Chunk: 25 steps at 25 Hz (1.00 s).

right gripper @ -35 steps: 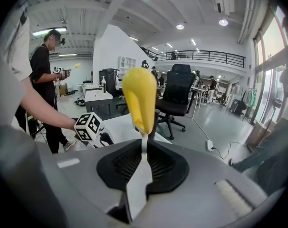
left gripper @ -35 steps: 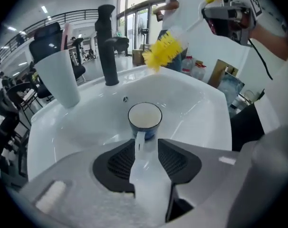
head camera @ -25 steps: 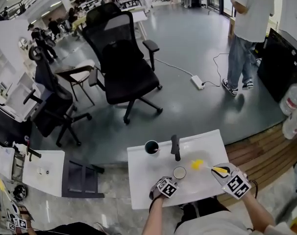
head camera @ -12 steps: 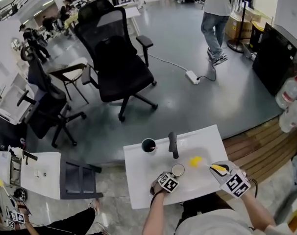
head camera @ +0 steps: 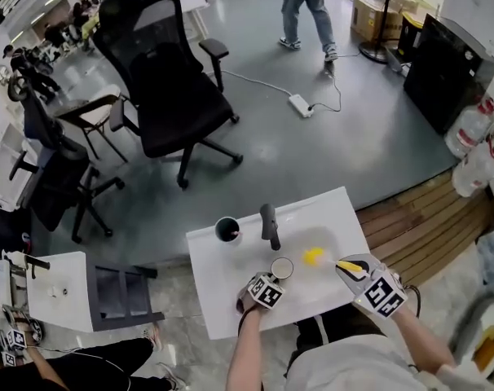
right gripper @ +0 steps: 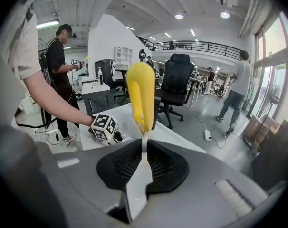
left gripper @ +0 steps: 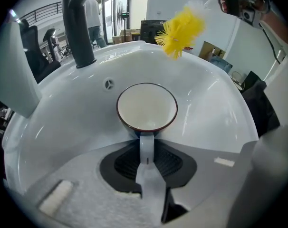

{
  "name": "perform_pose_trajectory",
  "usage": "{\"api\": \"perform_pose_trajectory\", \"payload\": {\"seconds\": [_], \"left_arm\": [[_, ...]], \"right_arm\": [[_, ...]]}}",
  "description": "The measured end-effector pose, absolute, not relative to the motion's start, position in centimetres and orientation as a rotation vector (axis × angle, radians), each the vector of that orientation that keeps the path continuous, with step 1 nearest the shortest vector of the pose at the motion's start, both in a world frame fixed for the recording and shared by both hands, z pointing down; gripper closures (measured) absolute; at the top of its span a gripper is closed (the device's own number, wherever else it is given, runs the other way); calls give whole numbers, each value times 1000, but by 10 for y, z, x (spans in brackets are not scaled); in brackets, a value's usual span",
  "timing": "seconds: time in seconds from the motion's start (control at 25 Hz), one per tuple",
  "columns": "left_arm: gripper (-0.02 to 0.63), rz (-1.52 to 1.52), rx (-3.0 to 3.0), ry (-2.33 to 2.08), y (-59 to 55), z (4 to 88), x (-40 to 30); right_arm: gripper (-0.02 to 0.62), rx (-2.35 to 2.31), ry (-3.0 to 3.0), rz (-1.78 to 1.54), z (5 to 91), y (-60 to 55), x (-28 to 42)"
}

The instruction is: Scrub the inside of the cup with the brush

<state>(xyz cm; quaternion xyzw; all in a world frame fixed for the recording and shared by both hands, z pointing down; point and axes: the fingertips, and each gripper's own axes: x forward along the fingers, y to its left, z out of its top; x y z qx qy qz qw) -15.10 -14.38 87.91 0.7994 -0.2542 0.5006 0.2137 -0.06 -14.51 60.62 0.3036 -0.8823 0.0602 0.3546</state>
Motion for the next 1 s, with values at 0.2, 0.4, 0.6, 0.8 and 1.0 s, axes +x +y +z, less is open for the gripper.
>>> {"api": "perform_pose_trajectory", "payload": {"seconds": [0.2, 0.4, 0.6, 0.8, 1.0], "left_arm": [[535, 1391, 2228, -698, -145, 878, -150], [549, 1415, 2250, -720, -149, 877, -149], [552, 1427, 2264, -690, -143, 868, -149], [554, 1397, 2315, -699, -143, 846, -147], [552, 1232, 2348, -723, -145, 815, -144]], "right_arm": [[557, 764, -2273, 188, 613, -145, -3], [557, 735, -2303, 134, 608, -149, -11], [557, 648, -2379, 44, 590, -147, -23], [557, 484, -2439, 87, 584, -144, -44], [557, 284, -2422, 18, 582, -138, -71]]}}
